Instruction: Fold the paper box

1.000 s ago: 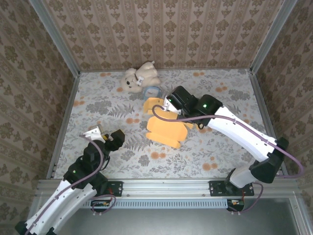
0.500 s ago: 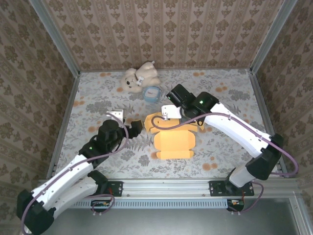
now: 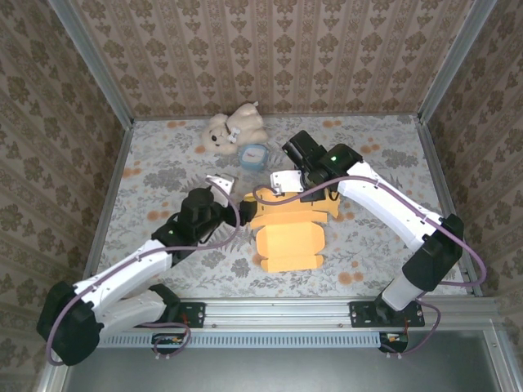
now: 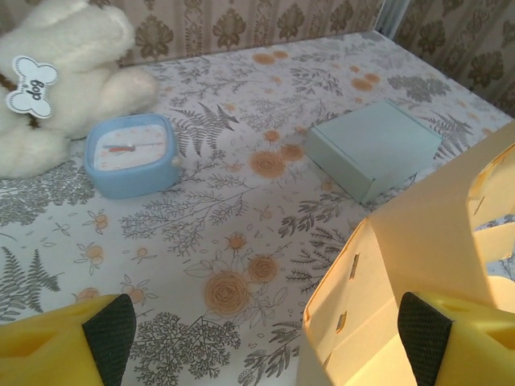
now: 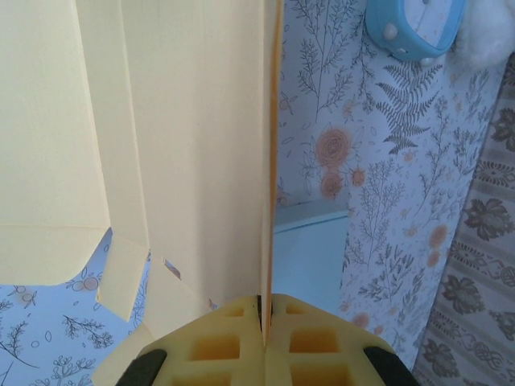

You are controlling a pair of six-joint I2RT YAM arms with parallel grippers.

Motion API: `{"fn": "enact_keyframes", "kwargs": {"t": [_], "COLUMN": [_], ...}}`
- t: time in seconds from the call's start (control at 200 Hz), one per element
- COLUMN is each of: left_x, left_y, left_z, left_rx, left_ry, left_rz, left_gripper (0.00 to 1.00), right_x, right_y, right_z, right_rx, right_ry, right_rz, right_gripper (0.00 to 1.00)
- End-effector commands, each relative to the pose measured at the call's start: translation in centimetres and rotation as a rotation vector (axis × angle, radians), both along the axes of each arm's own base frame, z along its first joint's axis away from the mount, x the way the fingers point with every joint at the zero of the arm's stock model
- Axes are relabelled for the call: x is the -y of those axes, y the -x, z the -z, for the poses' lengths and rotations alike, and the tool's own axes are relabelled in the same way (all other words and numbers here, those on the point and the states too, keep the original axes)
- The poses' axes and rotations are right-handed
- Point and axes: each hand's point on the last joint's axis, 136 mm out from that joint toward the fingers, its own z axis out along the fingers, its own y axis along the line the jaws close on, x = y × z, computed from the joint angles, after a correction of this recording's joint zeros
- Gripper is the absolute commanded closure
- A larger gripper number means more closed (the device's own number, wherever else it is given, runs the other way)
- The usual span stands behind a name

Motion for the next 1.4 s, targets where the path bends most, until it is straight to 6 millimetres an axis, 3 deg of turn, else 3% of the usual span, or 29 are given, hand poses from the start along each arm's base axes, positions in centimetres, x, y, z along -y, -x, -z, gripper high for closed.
{"fn": "enact_keyframes", "kwargs": {"t": [0.0, 0.195, 0.33, 0.535, 0.65, 0.81, 0.98, 1.165, 1.395], "left_x": [1.7, 3.5, 3.7, 1.0, -0.9, -0.1, 0.4, 2.3, 5.6], "left_y": [-0.6, -1.4, -2.2, -3.7, -3.8, -1.4, 2.6, 5.4, 5.7], "left_z": [-1.9, -2.5, -2.6, -1.3, -2.2, -4.0, -4.1, -2.0, 1.2], "left_rx": [0.052, 0.052, 0.054, 0.052, 0.068, 0.053, -0.023, -0.119, -0.212], "left_ry": [0.013, 0.008, -0.007, -0.056, -0.009, 0.092, 0.263, 0.314, 0.256], "left_rz": [0.045, 0.036, -0.004, -0.175, -0.271, -0.166, -0.074, 0.013, 0.077], "left_gripper": [0.12, 0.12, 0.12, 0.12, 0.12, 0.12, 0.12, 0.14, 0.16], "right_x": [-0.8, -1.5, -1.7, -1.3, -1.1, 0.0, 2.1, 2.4, 2.5], "right_y": [0.0, 0.7, 1.2, 1.2, 1.0, -0.4, -1.6, -1.8, -1.7], "right_z": [-1.1, 0.1, 1.9, 2.8, 3.5, 4.2, 6.0, 6.5, 6.8], "right_rx": [0.010, -0.019, -0.036, -0.060, -0.071, -0.082, -0.124, -0.146, -0.147], "right_ry": [-0.055, -0.106, -0.113, -0.153, -0.160, -0.157, -0.120, -0.143, -0.139], "right_rz": [-0.028, -0.047, -0.071, -0.052, -0.040, 0.045, 0.132, 0.151, 0.147], "right_gripper": [1.00, 1.00, 1.00, 1.00, 1.00, 1.00, 1.00, 1.00, 1.00]}}
